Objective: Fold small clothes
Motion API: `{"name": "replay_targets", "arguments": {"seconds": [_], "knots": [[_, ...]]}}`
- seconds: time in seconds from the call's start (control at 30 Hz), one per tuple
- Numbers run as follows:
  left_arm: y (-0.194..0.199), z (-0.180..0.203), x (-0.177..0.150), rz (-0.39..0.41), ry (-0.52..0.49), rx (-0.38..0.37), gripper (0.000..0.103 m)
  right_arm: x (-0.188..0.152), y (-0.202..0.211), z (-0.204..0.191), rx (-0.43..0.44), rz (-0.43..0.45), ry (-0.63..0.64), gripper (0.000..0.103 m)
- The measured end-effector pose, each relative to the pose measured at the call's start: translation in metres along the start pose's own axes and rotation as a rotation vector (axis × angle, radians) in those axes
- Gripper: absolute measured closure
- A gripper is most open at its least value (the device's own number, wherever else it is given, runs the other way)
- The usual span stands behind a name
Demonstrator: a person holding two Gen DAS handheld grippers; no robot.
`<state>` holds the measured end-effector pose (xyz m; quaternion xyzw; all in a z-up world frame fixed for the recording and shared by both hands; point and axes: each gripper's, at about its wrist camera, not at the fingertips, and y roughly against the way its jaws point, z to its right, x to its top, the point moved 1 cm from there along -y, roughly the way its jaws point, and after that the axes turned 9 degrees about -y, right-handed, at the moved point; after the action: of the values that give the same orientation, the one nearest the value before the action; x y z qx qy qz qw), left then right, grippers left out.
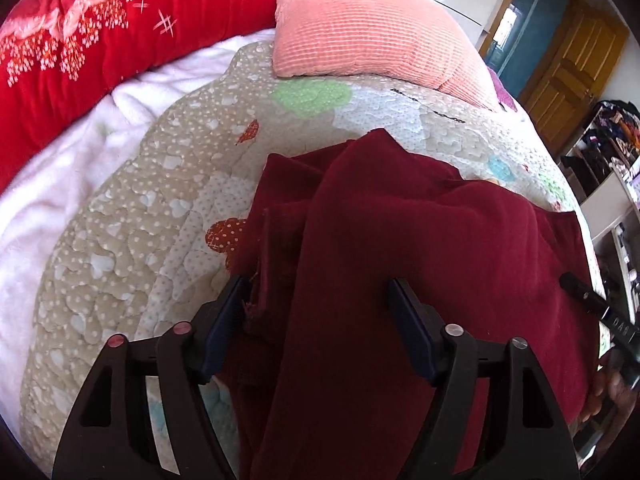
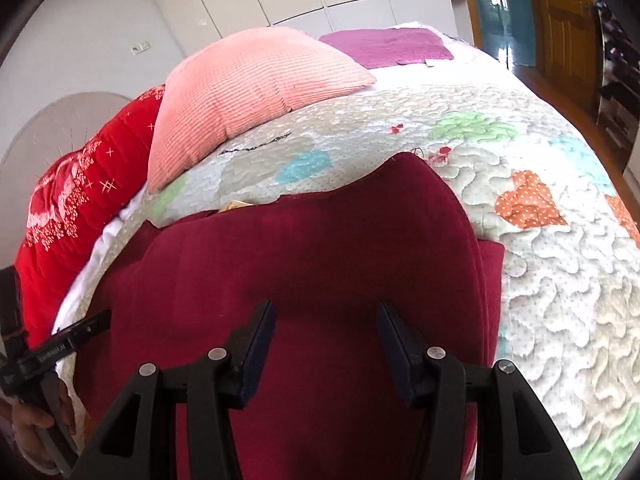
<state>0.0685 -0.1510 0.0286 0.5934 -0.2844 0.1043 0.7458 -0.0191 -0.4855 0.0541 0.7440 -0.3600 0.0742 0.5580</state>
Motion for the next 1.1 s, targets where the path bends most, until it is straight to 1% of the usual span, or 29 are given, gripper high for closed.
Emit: {"name": "replay_targets", "arguments": {"seconds": [0.1,0.13,0.17,0.23,0.27,0.33,0.37,0.43,0.5,0.53,0.67,0.73,0.8,0.83,0.87,0.9,0.93,1.0,1.03,1.1], "knots": [[0.003,-0.004,-0.002,-0.002,0.012,-0.023,0.029,0.001,-0.003,-0.014,-0.059,-0.019,0.054,0.052],[0.006,-0.004,-0.004,-0.007,0.005,-0.026,0.029,0.003,-0.002,-0.018,-0.065,-0.024,0.06,0.052],[0.009,-0.005,-0.007,-0.01,-0.002,-0.025,0.029,0.003,0.001,-0.023,-0.051,-0.027,0.06,0.052],[0.016,-0.009,-0.016,-0.008,0.003,-0.023,0.029,0.003,0.007,-0.036,0.019,-0.024,0.054,0.052],[0.019,-0.013,-0.021,-0.008,0.018,-0.04,0.029,0.004,0.009,-0.051,0.063,-0.028,0.072,0.052],[0.022,-0.02,-0.031,-0.002,0.055,-0.075,0.029,0.002,0.005,-0.075,0.114,-0.053,0.105,0.052],[0.024,-0.022,-0.036,0.002,0.065,-0.087,0.029,0.002,-0.001,-0.095,0.166,-0.084,0.121,0.052],[0.025,-0.025,-0.045,0.005,0.07,-0.121,0.029,0.006,-0.012,-0.121,0.238,-0.133,0.126,0.052],[0.028,-0.025,-0.051,0.024,0.056,-0.135,0.029,0.014,-0.03,-0.149,0.304,-0.188,0.125,0.052],[0.029,-0.025,-0.053,0.033,0.045,-0.142,0.029,0.013,-0.036,-0.157,0.319,-0.208,0.128,0.052],[0.027,-0.027,-0.052,0.043,0.052,-0.174,0.029,0.022,-0.076,-0.203,0.266,-0.252,0.15,0.052],[0.028,-0.029,-0.05,0.038,0.051,-0.194,0.029,0.024,-0.094,-0.216,0.252,-0.292,0.133,0.052],[0.028,-0.035,-0.05,0.038,0.063,-0.219,0.029,0.027,-0.115,-0.224,0.209,-0.331,0.132,0.052],[0.027,-0.037,-0.05,0.04,0.075,-0.229,0.029,0.025,-0.125,-0.229,0.179,-0.343,0.149,0.054],[0.027,-0.038,-0.05,0.04,0.082,-0.235,0.029,0.023,-0.135,-0.235,0.147,-0.349,0.175,0.059],[0.027,-0.038,-0.05,0.038,0.083,-0.237,0.029,0.022,-0.14,-0.235,0.119,-0.349,0.19,0.078],[0.028,-0.038,-0.049,0.036,0.079,-0.236,0.029,0.02,-0.145,-0.236,0.065,-0.338,0.213,0.088],[0.029,-0.038,-0.049,0.033,0.08,-0.241,0.029,0.02,-0.146,-0.236,0.064,-0.322,0.22,0.093],[0.03,-0.04,-0.049,0.032,0.086,-0.245,0.029,0.022,-0.142,-0.236,0.079,-0.308,0.215,0.096],[0.031,-0.043,-0.048,0.031,0.098,-0.252,0.029,0.025,-0.132,-0.24,0.127,-0.276,0.217,0.096]]}}
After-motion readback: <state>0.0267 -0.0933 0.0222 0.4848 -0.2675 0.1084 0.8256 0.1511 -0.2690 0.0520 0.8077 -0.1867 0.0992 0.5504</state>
